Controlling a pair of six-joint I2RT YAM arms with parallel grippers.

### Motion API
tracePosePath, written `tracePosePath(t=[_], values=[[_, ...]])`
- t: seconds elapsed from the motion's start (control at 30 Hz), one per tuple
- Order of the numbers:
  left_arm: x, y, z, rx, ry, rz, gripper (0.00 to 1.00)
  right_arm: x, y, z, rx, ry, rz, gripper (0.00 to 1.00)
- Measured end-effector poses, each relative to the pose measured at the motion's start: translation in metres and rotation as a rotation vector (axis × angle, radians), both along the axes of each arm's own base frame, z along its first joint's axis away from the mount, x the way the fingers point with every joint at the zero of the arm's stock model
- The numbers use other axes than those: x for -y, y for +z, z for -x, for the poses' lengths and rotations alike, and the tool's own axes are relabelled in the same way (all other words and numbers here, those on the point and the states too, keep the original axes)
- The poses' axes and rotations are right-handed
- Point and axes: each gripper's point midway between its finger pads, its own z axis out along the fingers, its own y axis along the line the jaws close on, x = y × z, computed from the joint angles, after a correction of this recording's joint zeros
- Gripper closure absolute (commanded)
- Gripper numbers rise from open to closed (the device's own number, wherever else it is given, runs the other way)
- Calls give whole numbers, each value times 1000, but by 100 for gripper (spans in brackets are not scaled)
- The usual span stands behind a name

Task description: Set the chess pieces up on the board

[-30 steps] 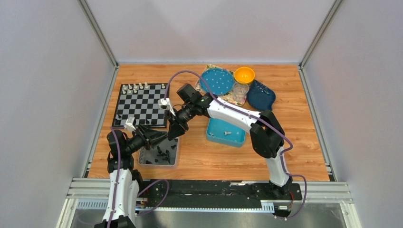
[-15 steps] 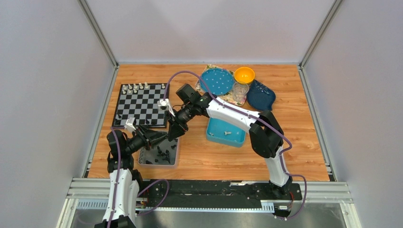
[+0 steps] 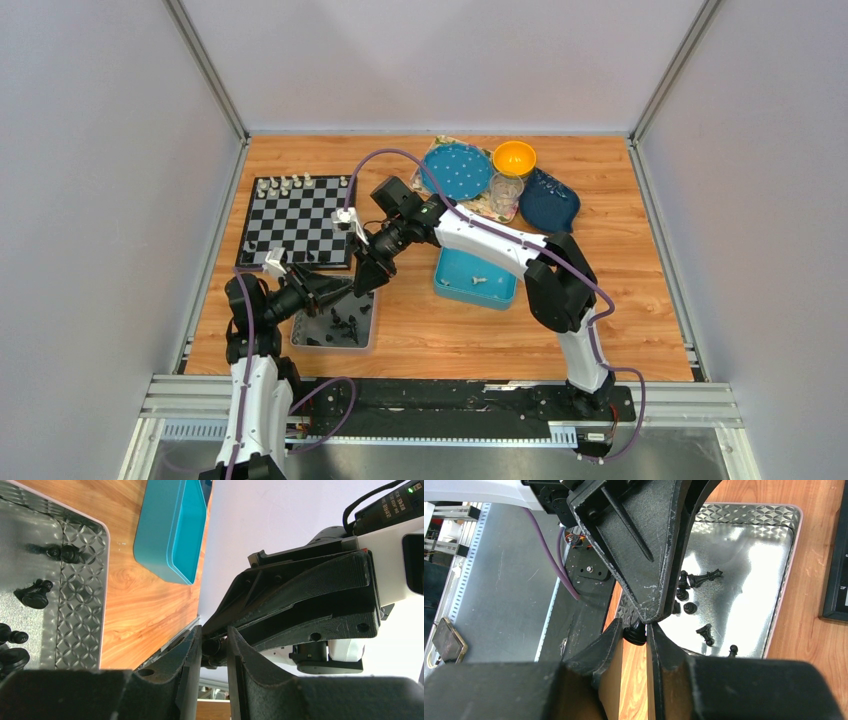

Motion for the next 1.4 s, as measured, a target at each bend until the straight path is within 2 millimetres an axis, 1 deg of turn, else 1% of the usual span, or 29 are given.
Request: tracePosePath(t=[0.17,0.37,0.5,0.6,0.63,0.67,0.73,0.77,0.83,0.87,0.9,0.93,1.0,1.03,1.13,1.23,1.3,1.4], values=[[0,0,0,0,0,0,71,0,0,-1,-4,-6,1,93],[0,0,0,3,0,-3,83,0,0,-1,-9,-11,6,93],[0,0,0,4,-1,-4,94,0,0,-1,-11,-12,7,92],[0,0,0,6,-1,-5,97,0,0,-1,-14,-15,10,85],[0,0,0,6,-1,-5,98,0,0,-1,-15,-16,11,80],[0,0,0,6,-1,-6,98,0,0,-1,-16,-18,13,78],[0,-1,0,7,-1,-9,99,0,0,-2,-19,-23,18,65],[0,-1,0,7,-1,-10,99,0,-1,-2,-20,-29,22,55],[0,-2,0,10,-3,-16,99,0,-2,-4,-19,-43,32,43],[0,-3,1,12,-4,-22,99,0,-2,-6,-20,-51,36,34],[0,-4,1,8,-5,-25,99,0,-1,-8,-14,-59,35,31],[-1,-6,1,5,-3,-32,99,0,0,-10,-14,-67,36,25],[-2,-8,0,0,5,-52,99,0,3,-15,-7,-76,31,21],[-3,-8,-1,-4,10,-65,99,0,5,-18,-5,-82,28,16],[-7,-8,-6,-3,30,-115,99,5,8,-27,0,-98,25,16],[-14,-3,-15,11,55,-186,99,11,9,-38,5,-117,25,16],[-22,2,-25,28,79,-253,99,17,8,-46,5,-135,29,16],[-35,9,-40,54,114,-358,100,31,9,-58,5,-170,35,16]])
